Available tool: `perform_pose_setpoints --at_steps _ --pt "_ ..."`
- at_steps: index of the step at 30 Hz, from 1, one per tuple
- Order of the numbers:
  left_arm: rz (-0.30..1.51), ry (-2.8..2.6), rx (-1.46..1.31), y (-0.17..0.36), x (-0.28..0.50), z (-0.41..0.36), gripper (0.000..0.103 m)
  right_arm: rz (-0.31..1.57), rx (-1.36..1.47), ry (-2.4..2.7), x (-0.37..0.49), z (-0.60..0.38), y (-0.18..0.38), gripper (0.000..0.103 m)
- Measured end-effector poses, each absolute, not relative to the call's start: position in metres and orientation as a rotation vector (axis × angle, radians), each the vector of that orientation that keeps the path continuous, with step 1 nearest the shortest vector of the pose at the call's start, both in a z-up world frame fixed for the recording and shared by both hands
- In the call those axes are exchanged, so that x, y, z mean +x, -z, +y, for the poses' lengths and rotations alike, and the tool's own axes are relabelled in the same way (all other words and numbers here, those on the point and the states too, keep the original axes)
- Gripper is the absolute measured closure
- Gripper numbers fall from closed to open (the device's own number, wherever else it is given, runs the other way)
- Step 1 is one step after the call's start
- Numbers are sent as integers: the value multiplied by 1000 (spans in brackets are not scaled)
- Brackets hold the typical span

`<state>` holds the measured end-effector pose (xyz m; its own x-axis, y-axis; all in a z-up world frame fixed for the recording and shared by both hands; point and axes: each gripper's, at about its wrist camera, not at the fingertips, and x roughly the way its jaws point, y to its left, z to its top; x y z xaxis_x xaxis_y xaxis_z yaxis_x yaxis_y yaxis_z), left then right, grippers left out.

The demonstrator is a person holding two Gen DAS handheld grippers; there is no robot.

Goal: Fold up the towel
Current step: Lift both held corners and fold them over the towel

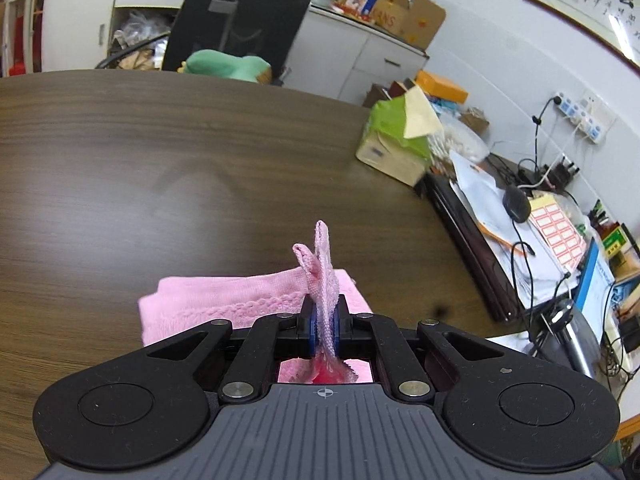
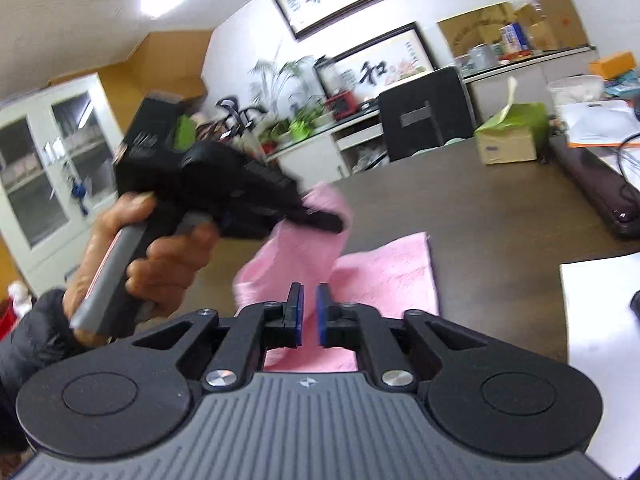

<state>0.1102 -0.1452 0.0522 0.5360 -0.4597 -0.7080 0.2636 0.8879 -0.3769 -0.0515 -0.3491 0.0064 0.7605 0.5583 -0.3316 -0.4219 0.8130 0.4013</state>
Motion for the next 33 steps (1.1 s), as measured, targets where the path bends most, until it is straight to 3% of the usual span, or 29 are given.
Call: perform_pose_setpoints --at_steps 3,6,8,14,15,17,19,23,25,28,29,33 --pt "904 425 -234 -53 109 -150 96 405 275 -593 -65 -348 -8 70" --pt "901 415 -227 -56 109 -155 96 309 260 -591 -82 -350 -14 44" --pt "901 415 -224 -58 109 -159 96 271 256 -584 -88 -352 -16 41" --pt "906 432 -205 -57 111 -177 96 328 76 -493 -84 -321 -9 64" --pt "909 436 -199 -56 112 -181 96 330 52 -470 -85 -317 -9 73" --pt "914 442 -188 -54 112 -188 95 333 30 -419 -87 -312 -8 78" --pt "914 443 -171 -51 114 -194 94 355 42 -401 -84 -313 -6 92" --pt "897 436 -125 -49 116 -202 91 445 157 -390 -75 -326 -3 95" --pt "845 438 -94 -55 114 -203 80 495 235 -395 -69 -333 0 95" --pt "767 444 -56 -65 108 -204 47 555 363 -377 -56 -344 8 95" --pt "734 438 -43 -70 104 -203 32 572 413 -369 -50 -348 12 95" --pt "619 450 -6 -84 82 -193 28 628 566 -370 -40 -364 23 94"
